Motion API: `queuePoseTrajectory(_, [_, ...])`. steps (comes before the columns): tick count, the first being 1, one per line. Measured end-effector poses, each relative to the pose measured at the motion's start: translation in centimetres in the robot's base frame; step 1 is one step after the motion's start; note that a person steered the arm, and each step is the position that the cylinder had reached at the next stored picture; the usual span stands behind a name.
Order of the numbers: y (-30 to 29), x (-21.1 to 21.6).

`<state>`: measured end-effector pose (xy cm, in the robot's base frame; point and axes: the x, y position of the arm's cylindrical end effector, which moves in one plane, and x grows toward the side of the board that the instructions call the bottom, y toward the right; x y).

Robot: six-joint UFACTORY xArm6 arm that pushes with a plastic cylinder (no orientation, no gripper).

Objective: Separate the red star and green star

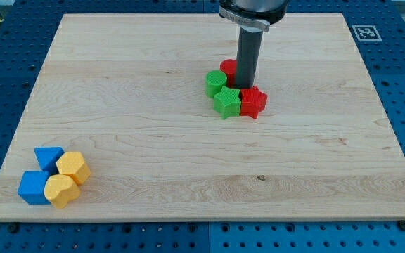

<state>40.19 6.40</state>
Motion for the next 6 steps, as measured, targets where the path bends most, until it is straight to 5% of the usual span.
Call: queuePoseTrajectory(6, [2.5, 5.2])
